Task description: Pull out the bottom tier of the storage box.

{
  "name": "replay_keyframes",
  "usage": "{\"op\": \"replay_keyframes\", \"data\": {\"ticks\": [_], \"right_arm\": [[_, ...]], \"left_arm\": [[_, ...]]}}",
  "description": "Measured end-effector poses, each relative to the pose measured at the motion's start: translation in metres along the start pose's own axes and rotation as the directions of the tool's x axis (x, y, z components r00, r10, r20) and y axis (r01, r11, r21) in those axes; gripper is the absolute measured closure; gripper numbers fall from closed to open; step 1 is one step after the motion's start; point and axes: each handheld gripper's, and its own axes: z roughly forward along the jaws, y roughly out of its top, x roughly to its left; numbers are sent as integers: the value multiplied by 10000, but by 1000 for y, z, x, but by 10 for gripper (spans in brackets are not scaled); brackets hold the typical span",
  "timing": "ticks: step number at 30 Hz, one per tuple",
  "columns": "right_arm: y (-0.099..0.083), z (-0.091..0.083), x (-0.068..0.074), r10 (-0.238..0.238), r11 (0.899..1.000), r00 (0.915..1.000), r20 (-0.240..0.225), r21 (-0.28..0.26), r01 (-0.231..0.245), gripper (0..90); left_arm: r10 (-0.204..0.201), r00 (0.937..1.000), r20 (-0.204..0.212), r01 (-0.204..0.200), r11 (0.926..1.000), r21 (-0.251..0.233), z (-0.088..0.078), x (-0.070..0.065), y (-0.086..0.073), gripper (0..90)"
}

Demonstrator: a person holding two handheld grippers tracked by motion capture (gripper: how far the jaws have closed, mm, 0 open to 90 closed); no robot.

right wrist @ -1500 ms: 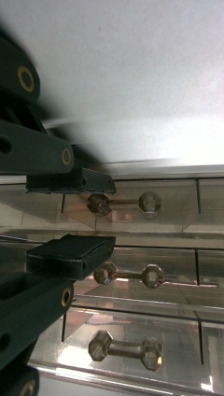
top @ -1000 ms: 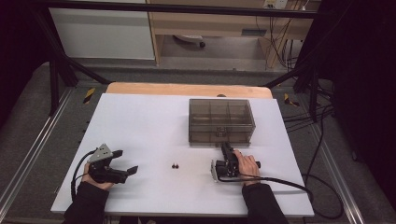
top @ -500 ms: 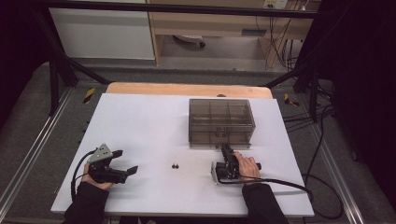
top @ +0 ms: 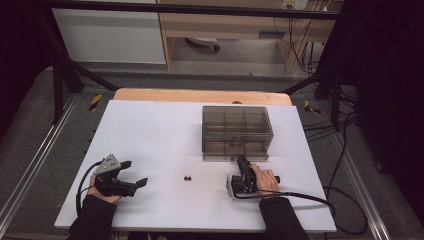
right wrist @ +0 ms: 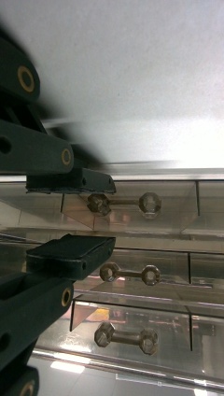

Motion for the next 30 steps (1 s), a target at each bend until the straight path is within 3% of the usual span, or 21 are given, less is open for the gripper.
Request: {"op": "replay_keyframes", "data": {"ticks": [30], "right_arm": [[0, -10, 2, -291, 9995, 9996, -40, -126, 291, 691]], "left_arm": [[3, 10000, 3, -3, 10000, -18, 0, 0, 0, 37]]}}
